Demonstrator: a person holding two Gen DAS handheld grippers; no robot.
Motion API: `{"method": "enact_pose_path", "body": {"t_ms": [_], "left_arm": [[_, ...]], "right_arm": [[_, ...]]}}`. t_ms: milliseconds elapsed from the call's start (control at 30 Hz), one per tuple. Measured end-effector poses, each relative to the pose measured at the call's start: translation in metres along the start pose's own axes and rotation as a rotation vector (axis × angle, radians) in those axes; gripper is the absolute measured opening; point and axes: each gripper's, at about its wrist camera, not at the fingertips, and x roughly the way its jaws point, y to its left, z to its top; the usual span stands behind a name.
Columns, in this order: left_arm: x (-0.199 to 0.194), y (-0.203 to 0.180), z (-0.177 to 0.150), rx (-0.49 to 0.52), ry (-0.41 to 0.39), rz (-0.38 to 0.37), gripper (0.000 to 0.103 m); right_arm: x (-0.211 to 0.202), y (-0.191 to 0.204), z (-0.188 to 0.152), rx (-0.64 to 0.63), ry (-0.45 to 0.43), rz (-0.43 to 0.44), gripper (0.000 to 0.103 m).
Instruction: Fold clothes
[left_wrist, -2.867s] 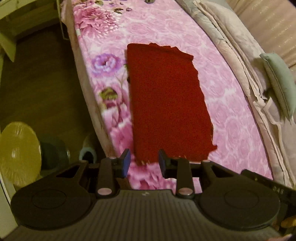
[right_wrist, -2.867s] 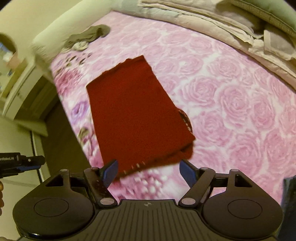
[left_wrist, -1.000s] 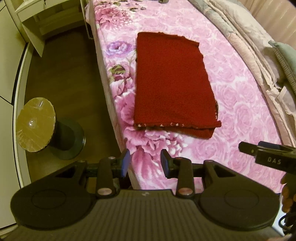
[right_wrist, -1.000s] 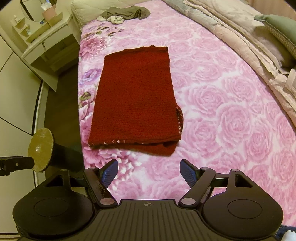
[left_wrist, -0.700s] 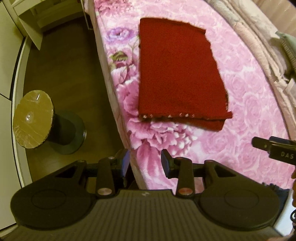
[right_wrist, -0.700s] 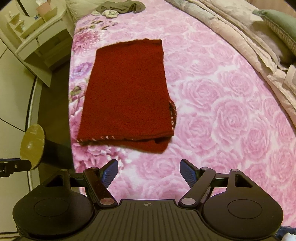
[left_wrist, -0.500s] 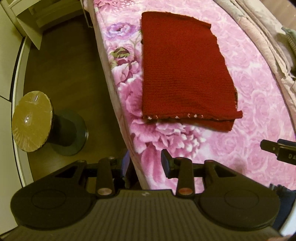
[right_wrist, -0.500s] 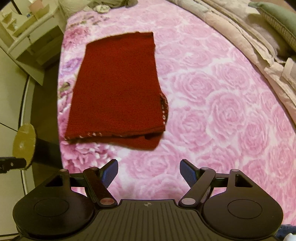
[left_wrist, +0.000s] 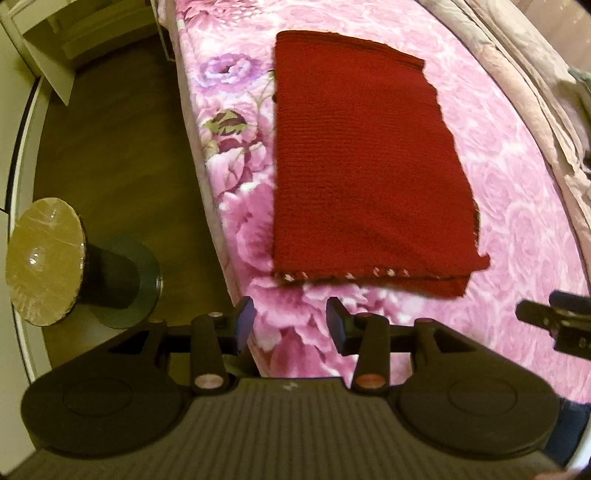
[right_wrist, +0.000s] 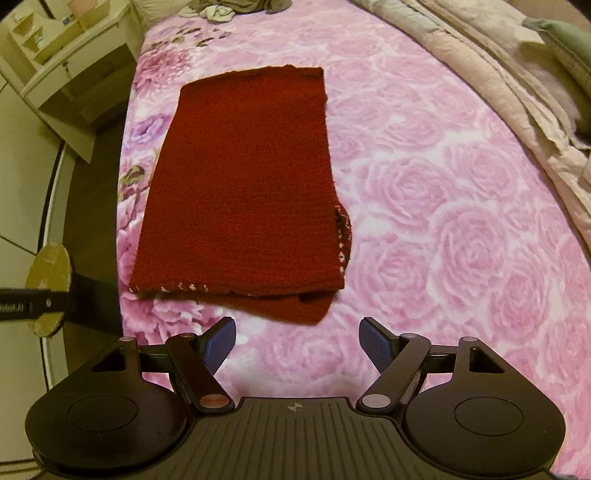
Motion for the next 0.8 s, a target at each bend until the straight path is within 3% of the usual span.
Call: {"method": "enact_pose_path", "body": {"t_ms": [100, 300, 367, 600, 800], "left_arm": [[0.020, 0.017, 0.007, -0.028, -0.019, -0.045, 0.039], [0.059, 0.055, 0.021, -0.144, -0.089, -0.256, 0.039], [0.073, 0.065, 0.027, -0.193, -0.102, -0.300, 0.039], [0.122, 0.094, 0.038, -0.329, -0.109, -0.404, 0.040], [0.151, 0.103, 0.043, -0.405, -0.102, -0.549, 0.041]], "right_arm": [[0.017, -0.027, -0.001, 0.057, -0.023, 0.072, 0.077], [0.051, -0.106, 0.003, 0.352, -0.134, 0.341, 0.077], [0.067, -0.122, 0.014, 0.400, -0.133, 0.396, 0.093], [0.138, -0.140, 0.043, 0.391, -0.072, 0.497, 0.092], [0.173, -0.150, 0.050, 0.421, -0.016, 0.668, 0.089]]}}
